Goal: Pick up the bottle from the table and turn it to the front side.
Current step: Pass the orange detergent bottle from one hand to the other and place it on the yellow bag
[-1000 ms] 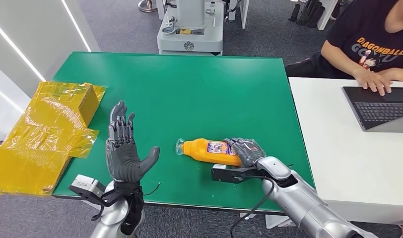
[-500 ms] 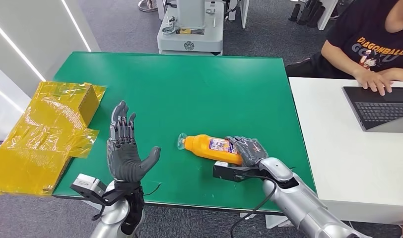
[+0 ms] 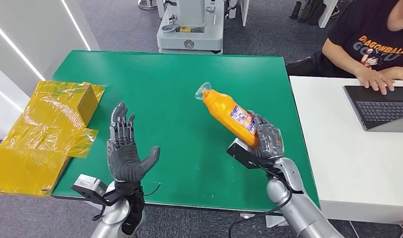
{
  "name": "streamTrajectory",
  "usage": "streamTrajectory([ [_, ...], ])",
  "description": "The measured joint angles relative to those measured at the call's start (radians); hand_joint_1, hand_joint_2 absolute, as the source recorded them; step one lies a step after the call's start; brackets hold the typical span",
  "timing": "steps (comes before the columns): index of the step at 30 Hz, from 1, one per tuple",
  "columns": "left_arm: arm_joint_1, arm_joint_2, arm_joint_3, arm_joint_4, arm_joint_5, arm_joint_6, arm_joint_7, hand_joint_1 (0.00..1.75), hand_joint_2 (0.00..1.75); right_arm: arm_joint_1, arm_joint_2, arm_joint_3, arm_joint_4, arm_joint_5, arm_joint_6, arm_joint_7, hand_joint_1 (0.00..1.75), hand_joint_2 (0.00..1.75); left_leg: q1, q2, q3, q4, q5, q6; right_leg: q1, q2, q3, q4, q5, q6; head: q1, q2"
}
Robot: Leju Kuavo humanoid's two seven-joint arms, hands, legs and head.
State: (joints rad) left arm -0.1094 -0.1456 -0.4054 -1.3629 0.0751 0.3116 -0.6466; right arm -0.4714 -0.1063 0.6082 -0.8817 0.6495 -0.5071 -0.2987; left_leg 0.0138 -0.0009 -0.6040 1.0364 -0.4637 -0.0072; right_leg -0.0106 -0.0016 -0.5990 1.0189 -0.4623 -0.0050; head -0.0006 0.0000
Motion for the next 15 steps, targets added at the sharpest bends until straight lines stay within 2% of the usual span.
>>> streamTrajectory([
  [4,0.0,0.0,0.0,0.01,0.016,0.005,-0.001,0.0,1.75,0.022,0.007,-0.031,-0.029,-0.036,-0.093,-0.071,1.75,1.75,0.0,0.0,0.0,0.0,0.0,0.0,0.0,0.0,0.0,0.0,0.0,0.0,0.0,0.0],
  [9,-0.001,0.0,0.0,0.025,0.034,-0.005,0.002,0.0,1.75,0.049,0.01,-0.038,-0.074,-0.058,-0.158,-0.139,1.75,1.75,0.0,0.0,0.0,0.0,0.0,0.0,0.0,0.0,0.0,0.0,0.0,0.0,0.0,0.0],
  [15,-0.004,-0.005,0.0,0.047,0.09,-0.064,0.029,0.0,1.75,0.072,0.017,-0.032,-0.131,-0.059,-0.182,-0.207,1.75,1.75,0.0,0.0,0.0,0.0,0.0,0.0,0.0,0.0,0.0,0.0,0.0,0.0,0.0,0.0],
])
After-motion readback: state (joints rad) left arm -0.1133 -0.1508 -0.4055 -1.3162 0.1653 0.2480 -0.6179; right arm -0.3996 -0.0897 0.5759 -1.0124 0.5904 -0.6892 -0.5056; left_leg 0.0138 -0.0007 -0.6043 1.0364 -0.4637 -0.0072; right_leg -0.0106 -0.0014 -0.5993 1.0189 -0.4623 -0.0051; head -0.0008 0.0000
